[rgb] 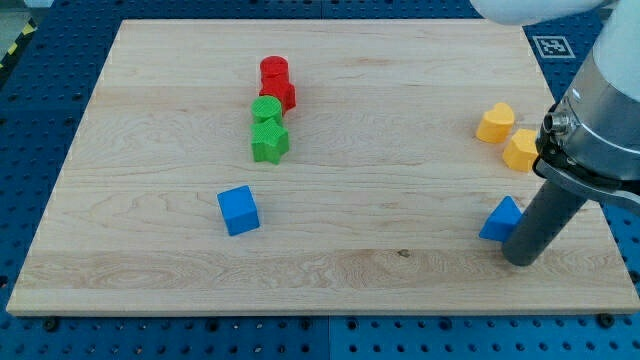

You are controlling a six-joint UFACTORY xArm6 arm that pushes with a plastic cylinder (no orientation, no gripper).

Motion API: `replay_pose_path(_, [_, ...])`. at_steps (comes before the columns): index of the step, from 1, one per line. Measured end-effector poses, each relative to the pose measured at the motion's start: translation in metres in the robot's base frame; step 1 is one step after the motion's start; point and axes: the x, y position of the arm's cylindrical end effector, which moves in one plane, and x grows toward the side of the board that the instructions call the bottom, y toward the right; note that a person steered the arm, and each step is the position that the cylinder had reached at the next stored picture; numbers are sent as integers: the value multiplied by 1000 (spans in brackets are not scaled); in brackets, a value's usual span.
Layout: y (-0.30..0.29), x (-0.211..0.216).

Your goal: Slide blue triangle on right side of the board

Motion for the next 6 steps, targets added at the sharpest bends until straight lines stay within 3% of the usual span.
replay_pose_path(3, [-79, -5])
replay_pose_path(5, [-79, -20])
replay_pose_path(6, [-44, -20])
